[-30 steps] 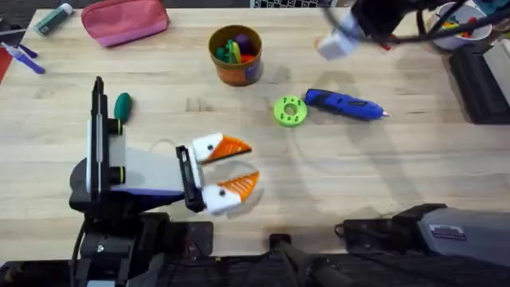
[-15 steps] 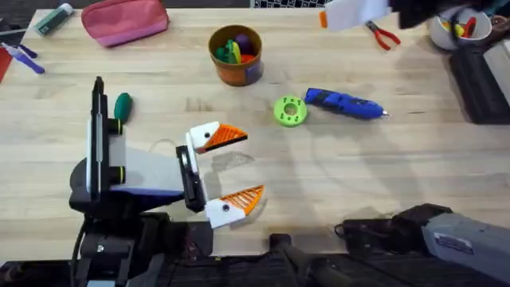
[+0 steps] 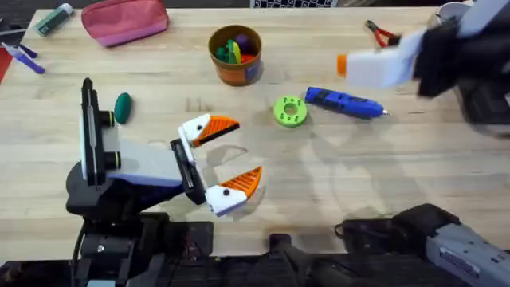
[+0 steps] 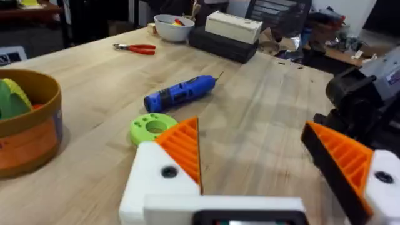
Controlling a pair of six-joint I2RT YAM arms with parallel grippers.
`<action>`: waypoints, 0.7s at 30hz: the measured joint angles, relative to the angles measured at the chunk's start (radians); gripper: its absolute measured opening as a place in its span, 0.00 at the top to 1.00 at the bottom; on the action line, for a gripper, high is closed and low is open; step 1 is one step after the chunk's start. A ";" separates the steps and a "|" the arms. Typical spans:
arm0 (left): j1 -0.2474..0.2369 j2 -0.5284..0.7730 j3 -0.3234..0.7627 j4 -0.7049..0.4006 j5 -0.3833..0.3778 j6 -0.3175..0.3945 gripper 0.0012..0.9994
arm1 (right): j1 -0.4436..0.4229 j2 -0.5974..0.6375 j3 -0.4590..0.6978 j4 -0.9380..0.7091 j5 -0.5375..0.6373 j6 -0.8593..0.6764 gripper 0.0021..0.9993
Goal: Pick up the gripper from the table and insert it into the empty holder that is missing its gripper. Then pick up a screw, insert it into the mounting hole, and use the screwdriver to tighten it. Finally, clean up the table by picking up the vegetable and placing it into the bucket.
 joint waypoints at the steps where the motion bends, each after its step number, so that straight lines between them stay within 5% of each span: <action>1: 0.000 0.000 0.000 -0.003 -0.003 -0.010 0.01 | 0.000 -0.028 -0.056 0.030 -0.001 0.027 0.01; 8: 0.000 0.000 0.090 -0.182 -0.086 -0.017 0.01 | 0.000 -0.165 -0.332 0.163 -0.003 0.158 0.01; 13: 0.000 0.064 0.268 -0.451 -0.213 0.069 0.01 | 0.000 -0.167 -0.353 0.179 -0.003 0.182 0.01; 21: 0.000 0.366 0.655 -0.803 -0.466 0.220 0.01 | 0.000 -0.135 -0.353 0.182 -0.003 0.193 0.01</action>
